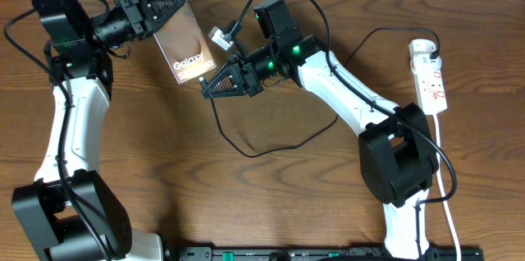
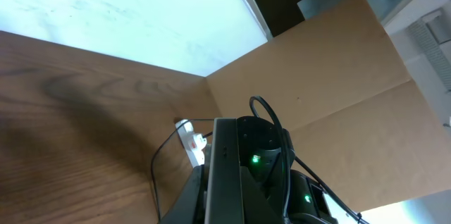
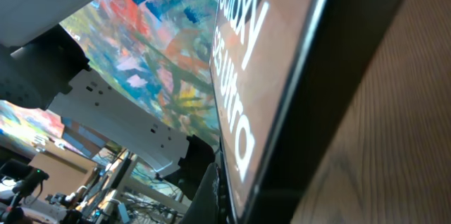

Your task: Plug charger to phone and switch on socket

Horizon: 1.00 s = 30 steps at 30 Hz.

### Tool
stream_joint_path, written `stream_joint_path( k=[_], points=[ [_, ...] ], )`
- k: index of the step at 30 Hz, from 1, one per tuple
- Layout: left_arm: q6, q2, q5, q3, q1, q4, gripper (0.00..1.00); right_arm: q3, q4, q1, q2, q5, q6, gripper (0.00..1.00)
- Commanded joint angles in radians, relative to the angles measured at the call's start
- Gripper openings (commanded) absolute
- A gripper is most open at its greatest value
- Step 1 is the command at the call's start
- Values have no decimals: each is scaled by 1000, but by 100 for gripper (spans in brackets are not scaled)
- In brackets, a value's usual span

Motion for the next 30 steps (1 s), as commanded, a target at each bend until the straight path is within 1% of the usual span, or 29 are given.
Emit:
stream_joint_path(
  k=[1,15,30],
  points=[
    [8,-5,20,3,0,12,7,6,2,-1,-2,-11,5,1],
    [9,-5,8,3,-30,13,8,6,6,-1,-2,-11,5,1],
    [10,-5,10,3,-30,12,7,6,6,-23,-2,-12,5,1]
  ],
)
